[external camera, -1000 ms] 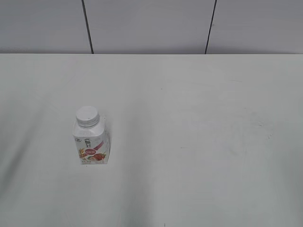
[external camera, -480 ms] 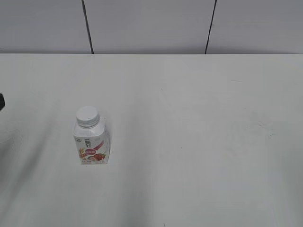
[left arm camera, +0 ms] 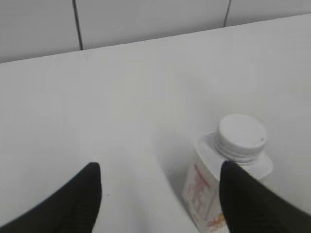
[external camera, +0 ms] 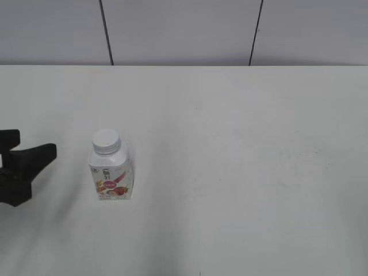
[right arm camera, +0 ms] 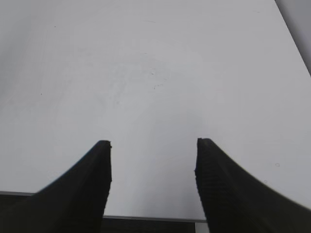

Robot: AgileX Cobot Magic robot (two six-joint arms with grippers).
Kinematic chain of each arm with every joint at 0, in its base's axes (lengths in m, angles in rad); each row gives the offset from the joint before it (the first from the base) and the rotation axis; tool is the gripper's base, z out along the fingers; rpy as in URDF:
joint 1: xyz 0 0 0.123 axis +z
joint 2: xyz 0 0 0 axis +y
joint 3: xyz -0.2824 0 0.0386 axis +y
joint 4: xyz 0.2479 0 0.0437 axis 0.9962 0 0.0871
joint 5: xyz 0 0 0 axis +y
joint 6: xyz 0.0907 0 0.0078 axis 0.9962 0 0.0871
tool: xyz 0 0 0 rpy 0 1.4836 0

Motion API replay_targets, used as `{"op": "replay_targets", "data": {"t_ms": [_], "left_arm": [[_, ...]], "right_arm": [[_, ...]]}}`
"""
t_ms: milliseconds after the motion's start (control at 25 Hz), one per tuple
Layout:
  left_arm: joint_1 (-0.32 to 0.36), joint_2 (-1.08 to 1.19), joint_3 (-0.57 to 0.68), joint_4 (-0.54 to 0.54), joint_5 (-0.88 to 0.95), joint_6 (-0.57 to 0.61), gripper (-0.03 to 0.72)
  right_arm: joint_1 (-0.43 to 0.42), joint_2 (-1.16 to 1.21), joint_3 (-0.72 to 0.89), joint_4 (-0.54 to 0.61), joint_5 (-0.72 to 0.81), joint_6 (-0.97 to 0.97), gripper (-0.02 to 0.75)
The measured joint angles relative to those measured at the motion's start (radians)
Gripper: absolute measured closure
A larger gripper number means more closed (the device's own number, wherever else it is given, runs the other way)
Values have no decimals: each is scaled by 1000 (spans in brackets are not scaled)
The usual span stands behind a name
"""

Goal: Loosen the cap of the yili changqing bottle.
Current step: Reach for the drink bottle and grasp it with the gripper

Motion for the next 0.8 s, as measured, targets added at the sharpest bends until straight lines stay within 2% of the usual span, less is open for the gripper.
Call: {"op": "replay_targets", "data": {"t_ms": [160,240,320,600,680,800], "left_arm": [[8,75,1,160,-68,-58,218],[40,116,3,250,-115,-81,218],[94,166,4,341,-171,-92,218],[370,348,-53,716,-383,-110,216],[415,397,-87,789,-433,-127,196],[432,465,-150,872,-494,-141,117]], "right_arm": [[0,0,0,0,0,0,290],[0,0,0,0,0,0,290],[0,0,0,0,0,0,290],[0,0,0,0,0,0,290],[0,0,0,0,0,0,290],[0,0,0,0,0,0,290]]}}
